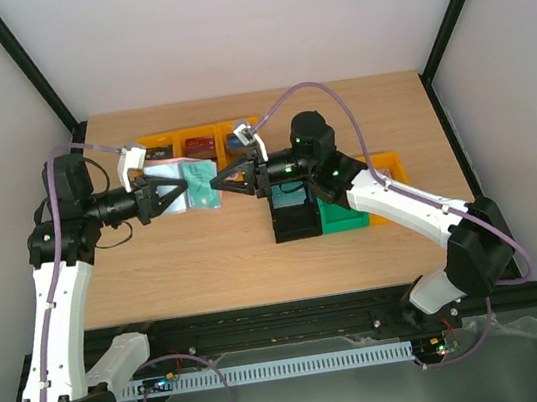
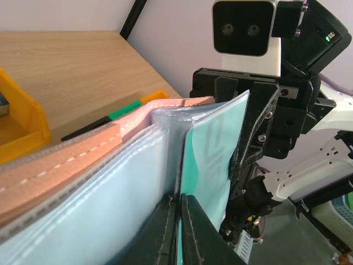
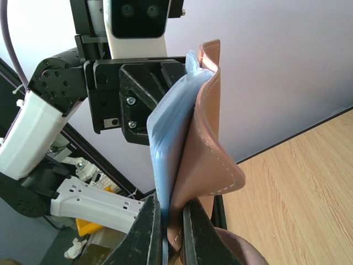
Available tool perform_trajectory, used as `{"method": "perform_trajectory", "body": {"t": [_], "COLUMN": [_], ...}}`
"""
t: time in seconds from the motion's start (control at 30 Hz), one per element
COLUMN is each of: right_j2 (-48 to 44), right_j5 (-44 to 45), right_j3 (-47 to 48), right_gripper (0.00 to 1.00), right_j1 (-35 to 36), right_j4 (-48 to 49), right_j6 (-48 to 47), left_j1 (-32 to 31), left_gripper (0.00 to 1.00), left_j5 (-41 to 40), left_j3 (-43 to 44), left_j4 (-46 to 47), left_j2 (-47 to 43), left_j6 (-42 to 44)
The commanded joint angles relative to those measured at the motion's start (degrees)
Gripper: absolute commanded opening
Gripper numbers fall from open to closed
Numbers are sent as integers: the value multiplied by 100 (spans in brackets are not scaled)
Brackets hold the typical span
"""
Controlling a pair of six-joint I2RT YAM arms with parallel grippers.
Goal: Take the credit cards out of the card holder
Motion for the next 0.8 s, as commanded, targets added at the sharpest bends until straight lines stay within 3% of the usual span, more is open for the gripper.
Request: {"method": "perform_trajectory", "body": {"t": [0.0, 0.37, 0.6, 0.77], "right_j2": [-26, -112, -35, 173], "right_j5": [-372, -309, -395, -446], "right_j3": [96, 76, 195, 340], "right_gripper": [2, 2, 2, 2], "right_j1": [202, 119, 114, 113], "right_j4": [681, 152, 175, 409], "right_j6": [-12, -490, -502, -290], "left_j1": [-116, -37, -73, -196], "left_gripper": [3, 2, 20, 17], "left_j5": [103, 514, 468, 451], "left_j3": [-89, -25, 260, 520], "left_j4": [150, -60, -47, 32], "left_j2": [22, -49, 51, 73], "left_j6": [-65, 143, 23, -168]}}
